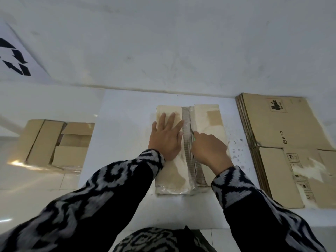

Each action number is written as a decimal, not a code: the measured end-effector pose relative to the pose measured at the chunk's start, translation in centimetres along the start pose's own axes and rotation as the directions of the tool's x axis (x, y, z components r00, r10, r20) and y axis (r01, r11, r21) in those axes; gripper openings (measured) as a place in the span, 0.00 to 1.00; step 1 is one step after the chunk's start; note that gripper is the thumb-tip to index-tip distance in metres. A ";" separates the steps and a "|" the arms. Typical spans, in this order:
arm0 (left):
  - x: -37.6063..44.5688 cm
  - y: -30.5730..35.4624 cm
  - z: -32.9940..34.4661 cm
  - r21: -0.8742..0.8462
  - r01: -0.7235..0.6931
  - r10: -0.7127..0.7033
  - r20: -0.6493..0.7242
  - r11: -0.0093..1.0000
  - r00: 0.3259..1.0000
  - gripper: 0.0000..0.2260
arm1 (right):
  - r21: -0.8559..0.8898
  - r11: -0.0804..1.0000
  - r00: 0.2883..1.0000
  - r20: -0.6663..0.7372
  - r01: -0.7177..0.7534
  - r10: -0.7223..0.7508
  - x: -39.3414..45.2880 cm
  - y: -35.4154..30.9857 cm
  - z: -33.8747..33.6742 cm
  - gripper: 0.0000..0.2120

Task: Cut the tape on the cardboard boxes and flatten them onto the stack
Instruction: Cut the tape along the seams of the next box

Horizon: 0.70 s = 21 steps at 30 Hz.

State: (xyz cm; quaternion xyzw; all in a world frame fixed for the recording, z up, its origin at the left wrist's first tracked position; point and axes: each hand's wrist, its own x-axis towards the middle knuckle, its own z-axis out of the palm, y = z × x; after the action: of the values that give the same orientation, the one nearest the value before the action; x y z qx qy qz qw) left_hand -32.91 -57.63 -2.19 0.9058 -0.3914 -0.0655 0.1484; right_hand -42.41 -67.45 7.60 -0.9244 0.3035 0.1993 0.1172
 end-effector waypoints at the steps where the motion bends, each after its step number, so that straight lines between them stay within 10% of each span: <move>1: 0.0 0.0 0.1 -0.001 0.004 -0.004 0.006 1.000 1.000 0.26 | -0.002 1.000 1.000 -0.003 0.002 -0.002 -0.2 0.1 -0.1 0.18; 21: -7.7 2.2 -0.2 0.016 0.005 -0.006 0.066 1.000 0.998 0.26 | 0.019 0.998 0.987 0.144 0.065 -0.067 -3.6 1.9 0.2 0.18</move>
State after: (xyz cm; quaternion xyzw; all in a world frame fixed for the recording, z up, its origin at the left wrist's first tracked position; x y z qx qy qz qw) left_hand -39.71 -53.40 -1.26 0.9054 -0.3940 -0.0926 0.1280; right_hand -46.29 -67.01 8.89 -0.9162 0.2648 0.2596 0.1518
